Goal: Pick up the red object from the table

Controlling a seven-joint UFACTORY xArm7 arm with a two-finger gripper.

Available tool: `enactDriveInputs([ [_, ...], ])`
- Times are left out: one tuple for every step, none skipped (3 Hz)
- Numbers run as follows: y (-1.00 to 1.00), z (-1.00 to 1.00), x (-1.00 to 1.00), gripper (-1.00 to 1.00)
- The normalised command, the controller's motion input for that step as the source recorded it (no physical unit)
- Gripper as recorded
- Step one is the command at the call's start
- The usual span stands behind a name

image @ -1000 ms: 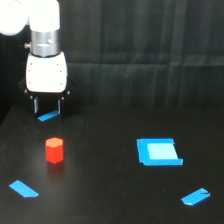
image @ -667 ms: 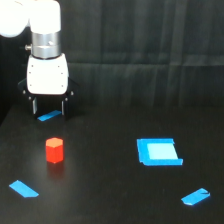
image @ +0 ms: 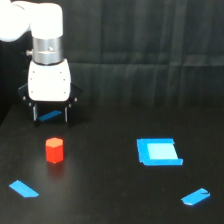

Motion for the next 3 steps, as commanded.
enactDriveInputs([
  [-0.91,-0.14,0.21,1.0],
  [-0.93,-0.13,0.14,0.95],
  [-0.93,-0.06,0.22,1.0],
])
